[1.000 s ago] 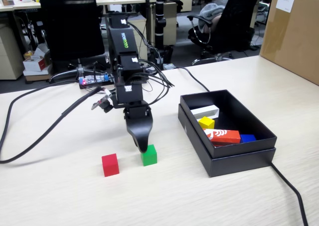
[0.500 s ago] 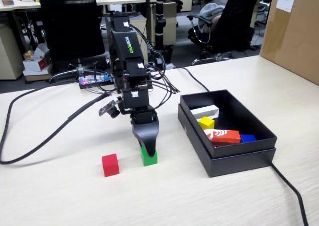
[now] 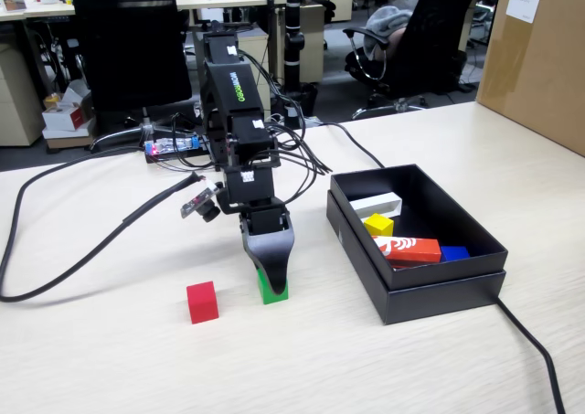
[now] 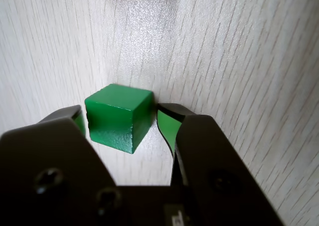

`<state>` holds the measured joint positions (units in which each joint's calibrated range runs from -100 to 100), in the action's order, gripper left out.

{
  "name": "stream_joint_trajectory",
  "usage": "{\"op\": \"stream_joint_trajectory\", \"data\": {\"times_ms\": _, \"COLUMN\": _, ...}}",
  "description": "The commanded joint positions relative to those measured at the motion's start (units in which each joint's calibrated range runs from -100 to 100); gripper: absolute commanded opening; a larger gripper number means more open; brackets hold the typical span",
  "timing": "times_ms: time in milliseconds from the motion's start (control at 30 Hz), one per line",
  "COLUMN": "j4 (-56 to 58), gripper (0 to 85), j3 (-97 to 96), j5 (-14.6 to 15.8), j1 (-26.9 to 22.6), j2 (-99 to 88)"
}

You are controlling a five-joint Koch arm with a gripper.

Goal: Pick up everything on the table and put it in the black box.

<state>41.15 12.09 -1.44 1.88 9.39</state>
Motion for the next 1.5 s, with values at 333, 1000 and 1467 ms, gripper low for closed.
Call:
{"op": "stream_joint_trajectory", "data": {"times_ms": 333, "j4": -1.2, "gripper": 5.9, "j3": 1.5, "j5": -2.1, "j1": 0.2, "j2": -1.6}}
{"op": "stream_joint_trajectory", "data": {"times_ms": 1000, "j4": 7.4, "gripper": 1.1, "j3": -5.1, "j5": 0.3, "j1": -5.1, "j2": -46.3}}
{"op": "stream_joint_trajectory", "data": {"times_ms": 1467, "j4": 5.9, "gripper": 1.2, "j3": -4.0, "j5": 6.0, "j1": -18.3, "j2": -42.1}}
